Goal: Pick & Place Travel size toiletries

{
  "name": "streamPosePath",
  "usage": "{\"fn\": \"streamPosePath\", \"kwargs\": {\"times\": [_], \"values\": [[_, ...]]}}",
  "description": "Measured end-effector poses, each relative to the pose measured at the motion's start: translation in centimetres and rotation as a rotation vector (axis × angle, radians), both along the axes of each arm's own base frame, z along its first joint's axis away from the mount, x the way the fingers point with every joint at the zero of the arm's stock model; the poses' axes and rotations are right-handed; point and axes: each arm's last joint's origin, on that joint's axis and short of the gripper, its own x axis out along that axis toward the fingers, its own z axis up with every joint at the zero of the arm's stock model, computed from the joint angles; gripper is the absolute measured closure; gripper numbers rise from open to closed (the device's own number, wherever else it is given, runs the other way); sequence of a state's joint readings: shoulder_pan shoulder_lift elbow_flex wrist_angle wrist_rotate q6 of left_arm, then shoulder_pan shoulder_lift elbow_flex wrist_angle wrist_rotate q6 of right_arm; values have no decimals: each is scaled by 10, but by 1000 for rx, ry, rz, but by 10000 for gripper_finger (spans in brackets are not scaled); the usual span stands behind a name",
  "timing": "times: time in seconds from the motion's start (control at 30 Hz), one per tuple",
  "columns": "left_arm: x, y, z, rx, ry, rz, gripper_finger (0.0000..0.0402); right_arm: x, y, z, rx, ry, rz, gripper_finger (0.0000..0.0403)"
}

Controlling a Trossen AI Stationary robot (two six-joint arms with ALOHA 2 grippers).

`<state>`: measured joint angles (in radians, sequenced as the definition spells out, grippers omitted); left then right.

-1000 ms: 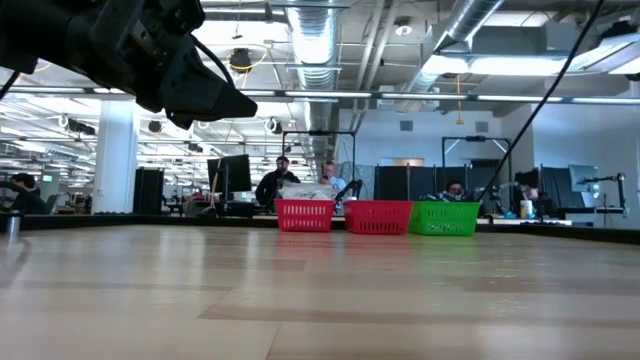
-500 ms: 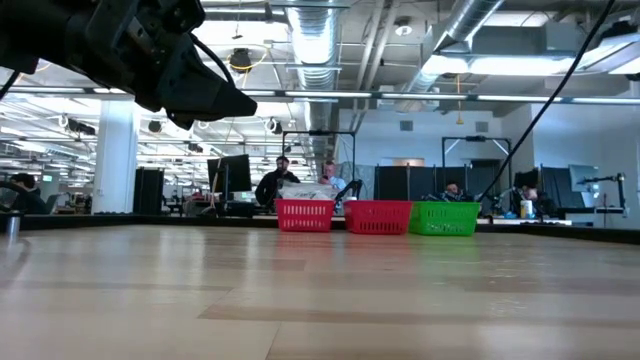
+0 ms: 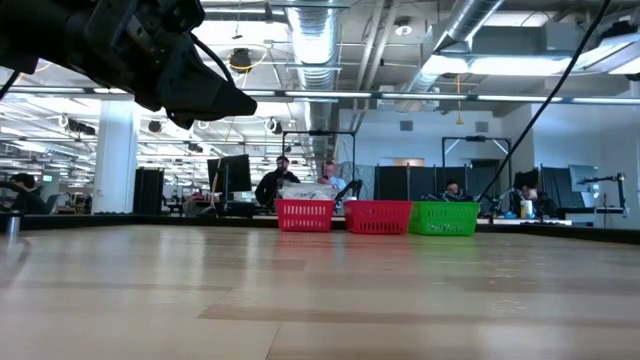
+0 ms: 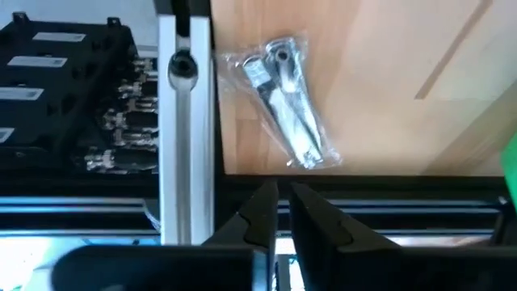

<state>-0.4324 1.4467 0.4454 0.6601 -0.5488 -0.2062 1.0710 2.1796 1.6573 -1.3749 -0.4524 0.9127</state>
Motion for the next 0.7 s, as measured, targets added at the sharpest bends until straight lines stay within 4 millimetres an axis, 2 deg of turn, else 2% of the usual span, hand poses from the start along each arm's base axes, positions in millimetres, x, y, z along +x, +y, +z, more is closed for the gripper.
{"fn": "streamPosePath", "kwargs": {"times": [0.4,0.7], "values": [[0,0,0,0,1,-1,401,1,-1,-1,-27,-51,18,278],[0,0,0,0,1,-1,401,2,2,-2,-14,-66,-5,236]]}}
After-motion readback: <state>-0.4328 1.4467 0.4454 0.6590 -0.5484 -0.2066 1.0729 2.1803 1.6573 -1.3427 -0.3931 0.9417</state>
